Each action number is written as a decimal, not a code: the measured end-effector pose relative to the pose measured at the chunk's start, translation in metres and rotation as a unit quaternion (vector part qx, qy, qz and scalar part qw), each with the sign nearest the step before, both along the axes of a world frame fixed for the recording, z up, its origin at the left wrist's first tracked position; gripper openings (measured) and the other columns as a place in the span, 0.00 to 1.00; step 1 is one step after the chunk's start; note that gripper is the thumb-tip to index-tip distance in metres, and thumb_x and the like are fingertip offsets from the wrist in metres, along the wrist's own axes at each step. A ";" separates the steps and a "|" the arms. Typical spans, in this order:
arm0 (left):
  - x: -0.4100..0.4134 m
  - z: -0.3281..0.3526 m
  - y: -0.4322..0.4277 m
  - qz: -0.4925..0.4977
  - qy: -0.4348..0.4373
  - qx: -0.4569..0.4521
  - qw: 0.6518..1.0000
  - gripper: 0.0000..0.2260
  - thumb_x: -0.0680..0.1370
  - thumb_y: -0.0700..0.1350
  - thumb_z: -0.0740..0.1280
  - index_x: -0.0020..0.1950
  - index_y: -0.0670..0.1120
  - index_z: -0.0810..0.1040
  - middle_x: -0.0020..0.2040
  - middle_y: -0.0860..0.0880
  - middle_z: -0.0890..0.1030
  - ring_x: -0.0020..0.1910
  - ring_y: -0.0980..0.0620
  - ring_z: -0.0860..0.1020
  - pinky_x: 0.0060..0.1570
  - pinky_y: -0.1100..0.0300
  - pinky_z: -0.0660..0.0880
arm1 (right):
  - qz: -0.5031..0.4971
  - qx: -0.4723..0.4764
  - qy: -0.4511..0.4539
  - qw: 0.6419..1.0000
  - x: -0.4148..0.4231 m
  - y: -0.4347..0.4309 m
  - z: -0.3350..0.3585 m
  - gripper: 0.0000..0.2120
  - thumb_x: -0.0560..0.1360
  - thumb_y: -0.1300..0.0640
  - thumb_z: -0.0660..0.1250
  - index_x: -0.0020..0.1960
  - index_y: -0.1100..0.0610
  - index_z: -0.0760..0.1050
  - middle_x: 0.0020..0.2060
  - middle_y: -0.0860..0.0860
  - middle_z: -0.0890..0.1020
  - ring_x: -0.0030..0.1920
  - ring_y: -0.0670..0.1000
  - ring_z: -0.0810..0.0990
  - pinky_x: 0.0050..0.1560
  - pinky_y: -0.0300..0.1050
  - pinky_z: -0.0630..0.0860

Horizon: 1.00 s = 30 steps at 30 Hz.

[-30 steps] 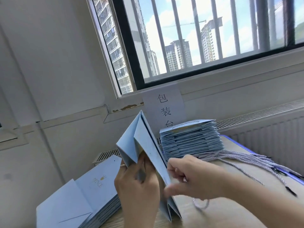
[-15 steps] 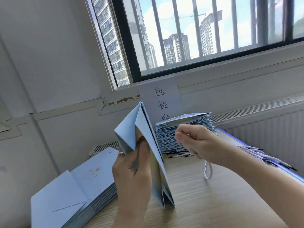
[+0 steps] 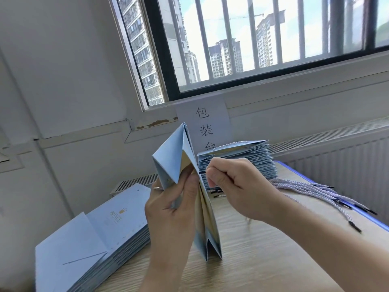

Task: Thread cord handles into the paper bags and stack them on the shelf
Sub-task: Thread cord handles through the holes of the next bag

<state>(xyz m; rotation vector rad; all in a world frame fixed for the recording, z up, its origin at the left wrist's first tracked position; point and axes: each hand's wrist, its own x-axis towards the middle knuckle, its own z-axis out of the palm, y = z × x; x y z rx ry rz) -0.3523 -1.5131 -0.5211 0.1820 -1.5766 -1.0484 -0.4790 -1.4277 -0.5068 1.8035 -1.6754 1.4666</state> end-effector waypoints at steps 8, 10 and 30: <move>-0.004 -0.002 -0.003 -0.015 0.019 0.011 1.000 0.08 0.66 0.54 0.72 0.43 0.66 0.85 0.52 0.53 0.84 0.55 0.54 0.81 0.49 0.66 0.77 | -0.030 -0.007 0.105 0.994 -0.011 -0.003 -0.003 0.11 0.80 0.70 0.60 0.40 0.60 0.66 0.34 0.46 0.69 0.34 0.50 0.67 0.34 0.43 0.67; -0.005 -0.001 -0.001 -0.012 0.014 0.004 1.000 0.08 0.65 0.57 0.71 0.42 0.67 0.84 0.51 0.52 0.84 0.55 0.53 0.81 0.48 0.67 0.76 | -0.025 -0.007 0.096 0.995 -0.011 -0.003 -0.003 0.11 0.80 0.69 0.60 0.40 0.61 0.67 0.35 0.43 0.69 0.35 0.47 0.67 0.36 0.39 0.66; -0.004 -0.013 -0.018 0.163 -0.042 -0.195 0.966 0.04 0.69 0.50 0.69 0.41 0.58 0.83 0.41 0.44 0.79 0.34 0.54 0.76 0.36 0.77 0.67 | -0.176 0.247 -0.010 0.953 -0.059 0.017 -0.020 0.40 0.74 0.27 0.39 0.35 0.58 0.74 0.31 0.52 0.78 0.35 0.53 0.76 0.40 0.55 0.73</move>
